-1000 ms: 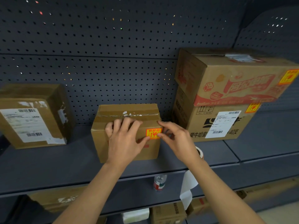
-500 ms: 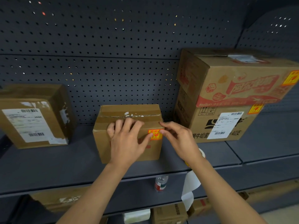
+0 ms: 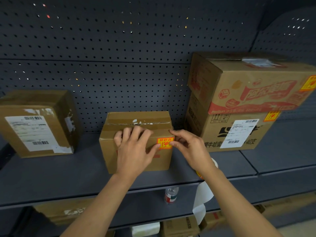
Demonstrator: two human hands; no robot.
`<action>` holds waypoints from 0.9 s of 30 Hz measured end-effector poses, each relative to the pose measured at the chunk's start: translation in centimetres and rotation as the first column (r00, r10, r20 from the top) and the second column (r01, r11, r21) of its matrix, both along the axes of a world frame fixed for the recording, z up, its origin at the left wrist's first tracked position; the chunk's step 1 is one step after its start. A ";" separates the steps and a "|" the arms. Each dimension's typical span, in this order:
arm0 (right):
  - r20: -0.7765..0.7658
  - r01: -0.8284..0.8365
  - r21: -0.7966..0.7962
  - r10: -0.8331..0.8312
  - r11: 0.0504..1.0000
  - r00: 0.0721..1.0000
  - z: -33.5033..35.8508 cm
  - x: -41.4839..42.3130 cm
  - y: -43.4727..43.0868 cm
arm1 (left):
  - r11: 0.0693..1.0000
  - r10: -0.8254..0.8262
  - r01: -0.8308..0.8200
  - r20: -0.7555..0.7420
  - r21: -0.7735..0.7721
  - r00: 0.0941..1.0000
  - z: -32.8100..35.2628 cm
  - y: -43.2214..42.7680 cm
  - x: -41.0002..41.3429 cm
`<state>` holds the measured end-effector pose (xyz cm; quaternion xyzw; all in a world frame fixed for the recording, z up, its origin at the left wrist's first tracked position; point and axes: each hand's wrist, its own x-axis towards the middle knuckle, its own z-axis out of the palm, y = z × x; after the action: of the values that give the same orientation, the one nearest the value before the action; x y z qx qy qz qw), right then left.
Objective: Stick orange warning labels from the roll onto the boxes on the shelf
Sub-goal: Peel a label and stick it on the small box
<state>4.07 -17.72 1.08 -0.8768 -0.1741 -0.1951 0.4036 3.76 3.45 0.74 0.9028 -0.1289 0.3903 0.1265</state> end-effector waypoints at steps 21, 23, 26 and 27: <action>-0.026 0.028 0.228 -0.023 0.973 0.999 1.1 -1.8 1.3 | 0.968 -0.249 0.234 -0.281 -0.084 0.927 3.0 2.7 -0.5; -0.093 0.114 0.308 -0.089 0.944 0.992 1.5 -0.6 1.6 | 0.986 -0.162 0.143 -0.281 -0.088 0.946 3.0 1.4 -2.2; -0.264 0.218 0.340 -0.130 0.915 0.956 2.3 1.9 1.8 | 0.980 -0.088 0.020 -0.341 -0.197 0.936 3.0 -0.4 -4.7; -0.313 0.239 0.337 -0.131 0.911 0.941 2.7 2.7 1.9 | 0.970 -0.087 -0.010 -0.388 -0.241 0.918 3.0 -1.0 -5.5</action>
<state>6.77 -15.79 3.75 -0.8164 0.0101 -0.1343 0.5616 -1.72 2.48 3.75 0.9385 -0.0705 0.2099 0.2651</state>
